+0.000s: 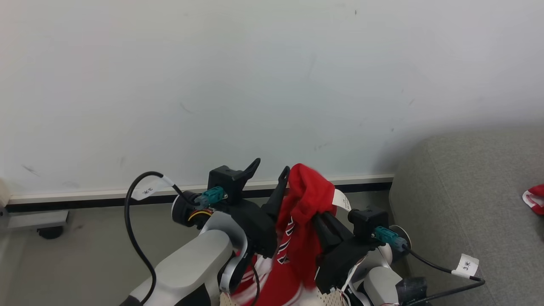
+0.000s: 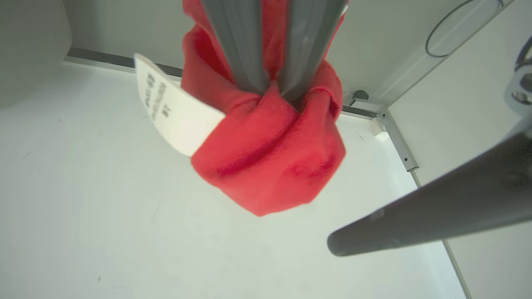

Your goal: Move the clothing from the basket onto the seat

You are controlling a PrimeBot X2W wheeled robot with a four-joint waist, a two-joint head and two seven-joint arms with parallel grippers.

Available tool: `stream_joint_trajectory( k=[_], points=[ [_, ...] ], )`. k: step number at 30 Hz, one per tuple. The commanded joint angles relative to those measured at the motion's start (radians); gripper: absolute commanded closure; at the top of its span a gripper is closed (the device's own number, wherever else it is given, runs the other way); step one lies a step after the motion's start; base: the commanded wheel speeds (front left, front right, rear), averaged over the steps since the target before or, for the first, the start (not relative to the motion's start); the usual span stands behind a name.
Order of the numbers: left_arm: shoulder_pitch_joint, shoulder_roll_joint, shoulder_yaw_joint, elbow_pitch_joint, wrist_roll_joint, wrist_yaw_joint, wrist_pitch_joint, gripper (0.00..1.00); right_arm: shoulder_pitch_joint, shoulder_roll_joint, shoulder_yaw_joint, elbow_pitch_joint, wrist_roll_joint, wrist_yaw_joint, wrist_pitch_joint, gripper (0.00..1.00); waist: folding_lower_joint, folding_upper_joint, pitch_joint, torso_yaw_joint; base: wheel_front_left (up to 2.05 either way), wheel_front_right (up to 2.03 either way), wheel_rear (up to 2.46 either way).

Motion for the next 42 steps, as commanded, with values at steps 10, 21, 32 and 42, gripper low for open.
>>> stream_joint_trajectory(
  k=[10, 21, 32, 42],
  points=[
    [0.126, 0.069, 0.15, -0.063, 0.139, -0.08, -0.019, 0.0, 0.037, 0.0, -0.054, -0.036, -0.041, -0.001, 0.005, 1.0, -0.0001, -0.0001, 0.004, -0.006, 0.0, 0.0, 0.0],
    [0.449, 0.13, 0.383, -0.227, 0.328, -0.156, -0.019, 0.0, 0.079, 0.0, -0.18, -0.109, -0.137, -0.001, 0.044, 1.0, -0.0001, -0.0001, 0.017, -0.022, 0.0, 0.0, 0.0],
    [0.706, 0.134, 0.559, -0.361, 0.427, -0.147, -0.019, 0.0, 0.162, 0.0, -0.302, -0.207, -0.204, -0.001, 0.088, 1.0, -0.0001, -0.0001, 0.002, -0.045, 0.0, 0.0, 0.0],
    [0.794, 0.118, 0.608, -0.406, 0.475, -0.176, -0.019, 0.0, 0.223, 0.0, -0.349, -0.303, -0.236, -0.001, 0.133, 1.0, -0.0001, -0.0001, 0.009, -0.068, 0.0, 0.0, 0.0]
  ],
)
